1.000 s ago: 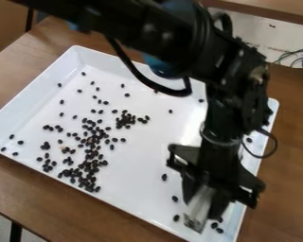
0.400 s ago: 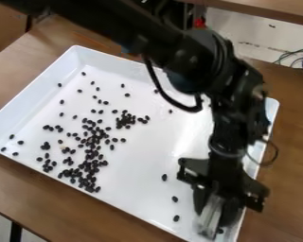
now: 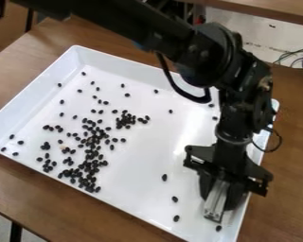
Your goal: Sweep into pile
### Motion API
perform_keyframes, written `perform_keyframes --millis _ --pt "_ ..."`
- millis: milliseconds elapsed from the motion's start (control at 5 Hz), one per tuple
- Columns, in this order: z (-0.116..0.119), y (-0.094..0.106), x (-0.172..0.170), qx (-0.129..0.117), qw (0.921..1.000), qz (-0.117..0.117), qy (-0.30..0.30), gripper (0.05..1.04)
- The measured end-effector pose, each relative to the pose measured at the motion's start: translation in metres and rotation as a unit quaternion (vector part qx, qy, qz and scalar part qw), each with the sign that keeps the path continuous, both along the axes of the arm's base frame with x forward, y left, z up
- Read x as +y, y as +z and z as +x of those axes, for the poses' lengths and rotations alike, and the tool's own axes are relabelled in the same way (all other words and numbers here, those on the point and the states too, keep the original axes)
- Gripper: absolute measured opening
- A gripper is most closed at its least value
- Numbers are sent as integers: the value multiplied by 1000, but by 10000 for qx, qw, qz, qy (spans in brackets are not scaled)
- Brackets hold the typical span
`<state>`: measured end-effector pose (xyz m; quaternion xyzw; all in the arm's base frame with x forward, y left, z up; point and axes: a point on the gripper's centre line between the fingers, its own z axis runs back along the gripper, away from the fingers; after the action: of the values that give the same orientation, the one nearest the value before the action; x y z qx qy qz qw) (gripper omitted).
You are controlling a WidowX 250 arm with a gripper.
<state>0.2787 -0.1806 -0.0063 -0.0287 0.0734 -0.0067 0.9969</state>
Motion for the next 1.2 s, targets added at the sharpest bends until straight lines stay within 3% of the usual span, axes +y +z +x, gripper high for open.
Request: perform_keyframes --millis 200,400,800,1200 --pt "19 -5 37 182 9992 256 235 364" --pt "47 -8 85 200 9964 305 762 364" --pt "76 -11 166 283 9897 350 1361 364" --pt "81 -11 194 369 9901 693 1168 364"
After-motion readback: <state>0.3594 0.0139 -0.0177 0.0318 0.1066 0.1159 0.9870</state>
